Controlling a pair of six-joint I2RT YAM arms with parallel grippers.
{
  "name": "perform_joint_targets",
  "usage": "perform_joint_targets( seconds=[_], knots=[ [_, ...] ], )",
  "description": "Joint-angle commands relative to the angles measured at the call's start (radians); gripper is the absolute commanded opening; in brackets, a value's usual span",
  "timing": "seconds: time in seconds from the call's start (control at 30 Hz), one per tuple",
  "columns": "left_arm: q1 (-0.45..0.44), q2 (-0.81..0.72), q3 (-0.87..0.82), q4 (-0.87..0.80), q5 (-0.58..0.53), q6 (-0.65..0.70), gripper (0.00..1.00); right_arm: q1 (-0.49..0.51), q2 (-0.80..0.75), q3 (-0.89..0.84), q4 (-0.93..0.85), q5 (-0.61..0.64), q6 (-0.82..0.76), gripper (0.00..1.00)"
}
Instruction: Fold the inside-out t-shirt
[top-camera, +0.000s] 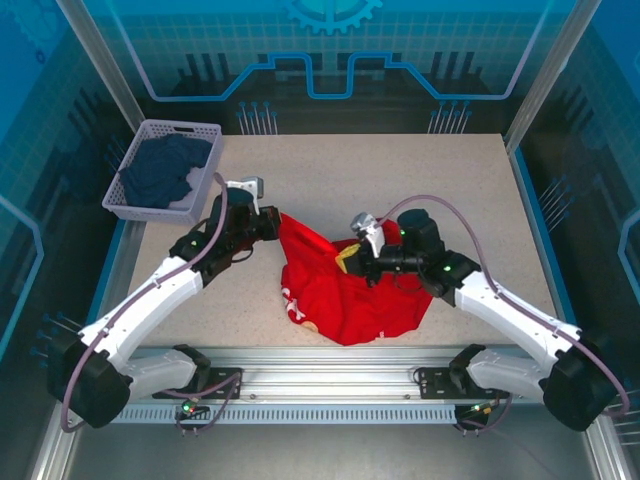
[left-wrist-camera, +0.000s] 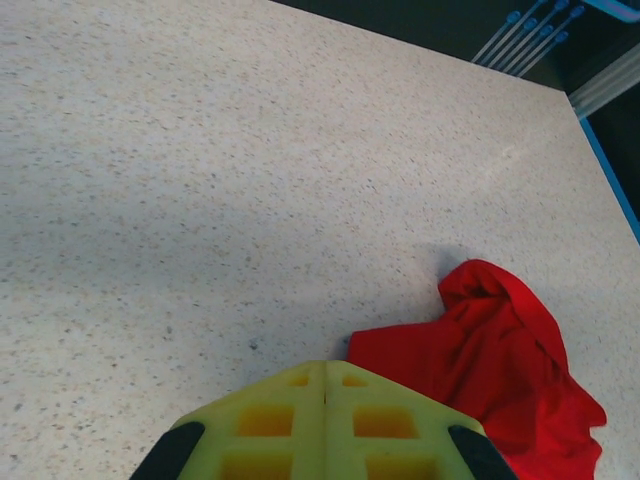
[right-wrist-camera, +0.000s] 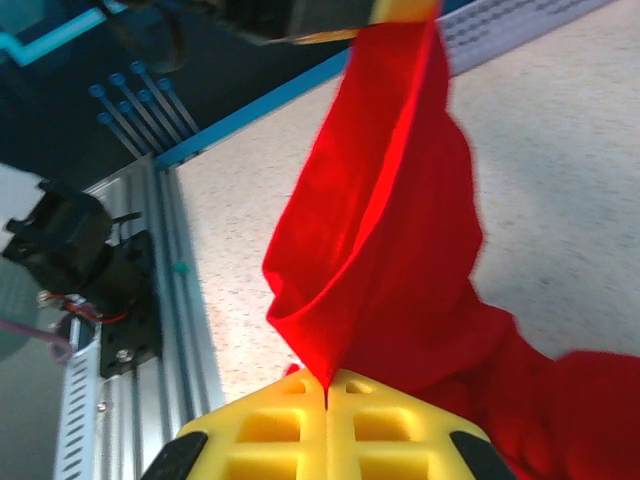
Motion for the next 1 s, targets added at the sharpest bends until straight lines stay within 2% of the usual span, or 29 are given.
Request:
perform_joint_targets(
  seconds=[0.0,0.13,0.23,0.27,0.33,0.37,0.47,0.57,0.63,0.73,0.77,0.8,0.87,0.9,0.97],
  knots=[
    [0.043,-0.071,-0.047,-0.027,-0.032,-0.032,0.00,0.098,0.069,0.059,0.030,-0.003,-0.018,0.00],
    [0.066,-0.192,-0.156,-0.111,-0.094,-0.051,0.00,0.239,0.219,0.096,0.126,-0.007,0.035,0.00],
    [0.073,-0.311,-0.294,-0.168,-0.154,-0.124,0.00,0.327,0.357,0.142,0.197,-0.014,0.066,0.00],
    [0.074,-0.355,-0.346,-0.176,-0.167,-0.163,0.09,0.349,0.408,0.157,0.222,-0.027,0.082,0.00],
    [0.074,-0.433,-0.425,-0.191,-0.199,-0.215,0.35,0.382,0.481,0.189,0.236,-0.050,0.091,0.02],
    [0.075,-0.470,-0.447,-0.210,-0.234,-0.238,0.42,0.391,0.504,0.212,0.208,-0.059,0.082,0.11],
    [0.075,-0.552,-0.468,-0.239,-0.345,-0.252,0.53,0.379,0.476,0.249,0.094,-0.043,0.011,0.29],
    [0.075,-0.558,-0.455,-0.196,-0.407,-0.209,0.62,0.302,0.389,0.252,-0.031,-0.022,-0.061,0.36],
    [0.074,-0.491,-0.436,-0.076,-0.323,-0.151,0.64,0.211,0.331,0.238,-0.073,0.016,-0.072,0.39],
    [0.070,-0.241,-0.370,0.121,-0.067,-0.103,0.67,0.027,0.308,0.255,-0.160,0.200,0.014,0.47],
    [0.068,-0.131,-0.327,0.154,0.010,-0.101,0.69,-0.034,0.321,0.268,-0.211,0.309,0.052,0.51],
    [0.064,-0.042,-0.286,0.175,0.084,-0.089,0.70,-0.079,0.339,0.285,-0.263,0.399,0.069,0.53],
    [0.059,0.146,-0.187,0.172,0.163,-0.071,0.73,-0.150,0.398,0.323,-0.363,0.608,0.063,0.57],
    [0.060,0.224,-0.139,0.167,0.201,-0.052,0.74,-0.172,0.429,0.335,-0.380,0.667,0.059,0.59],
    [0.059,0.354,-0.042,0.113,0.244,-0.037,0.76,-0.202,0.490,0.357,-0.390,0.704,0.070,0.67]
  ],
)
